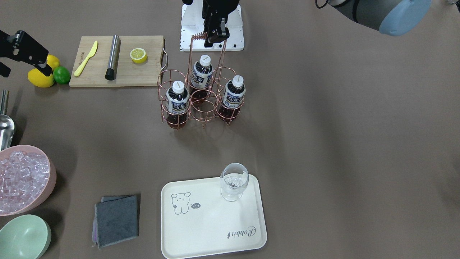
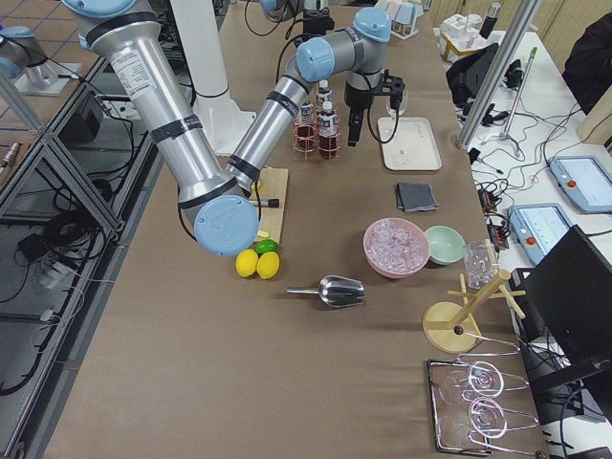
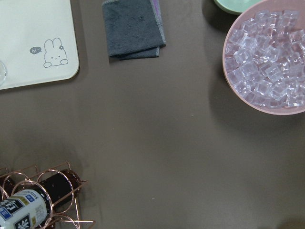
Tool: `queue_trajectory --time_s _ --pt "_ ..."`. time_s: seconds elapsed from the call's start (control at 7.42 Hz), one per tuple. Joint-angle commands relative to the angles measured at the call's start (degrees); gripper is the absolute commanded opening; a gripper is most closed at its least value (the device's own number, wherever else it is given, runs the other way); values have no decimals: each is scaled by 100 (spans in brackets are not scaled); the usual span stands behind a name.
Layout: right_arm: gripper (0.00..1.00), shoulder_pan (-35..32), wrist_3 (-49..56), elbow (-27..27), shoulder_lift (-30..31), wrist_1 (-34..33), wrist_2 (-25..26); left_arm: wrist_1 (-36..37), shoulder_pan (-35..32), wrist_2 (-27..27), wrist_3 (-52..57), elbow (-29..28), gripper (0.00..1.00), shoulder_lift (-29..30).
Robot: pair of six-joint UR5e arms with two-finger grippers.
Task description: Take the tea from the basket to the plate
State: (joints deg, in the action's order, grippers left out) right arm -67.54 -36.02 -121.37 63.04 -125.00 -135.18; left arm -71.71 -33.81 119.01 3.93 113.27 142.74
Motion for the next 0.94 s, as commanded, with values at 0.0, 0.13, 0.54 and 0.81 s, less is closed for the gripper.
queue_trajectory --time_s 0.0,0.13,0.54,0.81 --pt "100 136 -176 43 -46 185 -17 -1 6 0 -6 81 0 -44" --pt "100 232 -386 113 -46 421 -17 -1 6 0 -6 90 0 -53" --pt "100 627 -1277 534 -308 1098 -9 -1 6 0 3 37 0 -88" --pt "100 882 -2126 885 -755 1417 -9 -1 15 9 -6 -7 0 -62"
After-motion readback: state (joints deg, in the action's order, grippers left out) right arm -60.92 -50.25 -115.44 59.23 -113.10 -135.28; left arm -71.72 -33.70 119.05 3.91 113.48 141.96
